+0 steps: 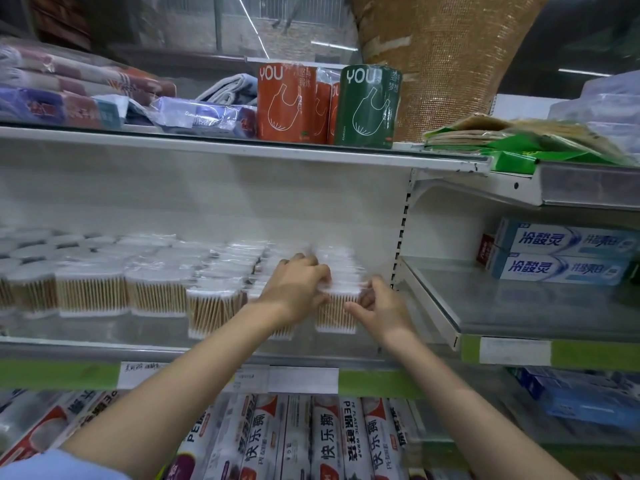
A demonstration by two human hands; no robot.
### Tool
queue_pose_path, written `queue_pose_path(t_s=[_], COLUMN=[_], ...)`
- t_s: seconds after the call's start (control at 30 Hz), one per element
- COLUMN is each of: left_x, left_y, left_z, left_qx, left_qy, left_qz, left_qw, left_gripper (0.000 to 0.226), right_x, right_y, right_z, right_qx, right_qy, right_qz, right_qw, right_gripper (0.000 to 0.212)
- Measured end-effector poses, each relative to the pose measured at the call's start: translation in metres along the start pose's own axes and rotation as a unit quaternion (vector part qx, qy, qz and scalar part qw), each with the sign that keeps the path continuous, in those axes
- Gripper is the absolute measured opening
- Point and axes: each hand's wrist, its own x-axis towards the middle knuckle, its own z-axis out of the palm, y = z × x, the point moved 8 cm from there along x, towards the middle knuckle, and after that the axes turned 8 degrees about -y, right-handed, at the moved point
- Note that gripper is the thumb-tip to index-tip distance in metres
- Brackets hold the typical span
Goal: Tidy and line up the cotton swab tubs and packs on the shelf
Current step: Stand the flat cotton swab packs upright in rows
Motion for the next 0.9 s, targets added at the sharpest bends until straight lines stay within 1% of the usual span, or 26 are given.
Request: queue_pose_path(t_s=[0.1, 0.2, 0.3, 0.4, 0.47, 0.53, 0.6, 0.67, 0.73, 0.8, 0.9], left_x=[0.000, -0.003, -0.013, -0.021, -0.025, -0.027, -0.027, -0.025, -0.021, -0.018, -0.016], left_y=[0.001, -0.005, -0.021, -0.041, -0.046, -0.043, -0.034, -0.024, -0.017, -0.011, -0.010], left_z=[-0.004, -0.013, -0.032, -0.054, -0.062, -0.060, -0.048, -0.034, -0.022, -0.013, -0.004], left_qx=[-0.001, -0.060, -0.129, -0.138, -0.140, -0.155, -0.145, -0.131, -0.127, -0.112, -0.085], left_qy=[-0.003, 0.004, 0.037, 0.067, 0.065, 0.034, -0.031, -0.092, -0.140, -0.185, -0.221], left_qz=[-0.003, -0.006, -0.026, -0.056, -0.058, -0.042, -0.024, -0.002, 0.020, 0.031, 0.037], left_qw=[1.000, 0.998, 0.991, 0.987, 0.986, 0.986, 0.989, 0.987, 0.982, 0.976, 0.971], left_gripper=[0.034, 0.032, 0.027, 0.024, 0.023, 0.026, 0.032, 0.038, 0.045, 0.046, 0.045], right_x=[-0.002, -0.008, -0.012, -0.012, -0.012, -0.011, -0.008, -0.002, 0.004, 0.006, 0.007], right_y=[-0.002, -0.010, -0.022, -0.034, -0.045, -0.057, -0.065, -0.065, -0.059, -0.056, -0.058], right_z=[-0.002, -0.014, -0.035, -0.054, -0.058, -0.048, -0.026, -0.005, 0.006, 0.010, 0.013], right_qx=[-0.021, -0.031, -0.044, -0.048, -0.065, -0.092, -0.146, -0.214, -0.247, -0.270, -0.307], right_qy=[0.002, 0.020, 0.043, 0.058, 0.051, 0.018, -0.032, -0.070, -0.093, -0.116, -0.161], right_qz=[0.013, 0.013, -0.018, -0.063, -0.094, -0.117, -0.126, -0.114, -0.085, -0.069, -0.074], right_qw=[1.000, 0.999, 0.998, 0.995, 0.992, 0.989, 0.981, 0.968, 0.961, 0.953, 0.935], right_gripper=[0.041, 0.049, 0.046, 0.038, 0.030, 0.026, 0.028, 0.033, 0.035, 0.035, 0.033])
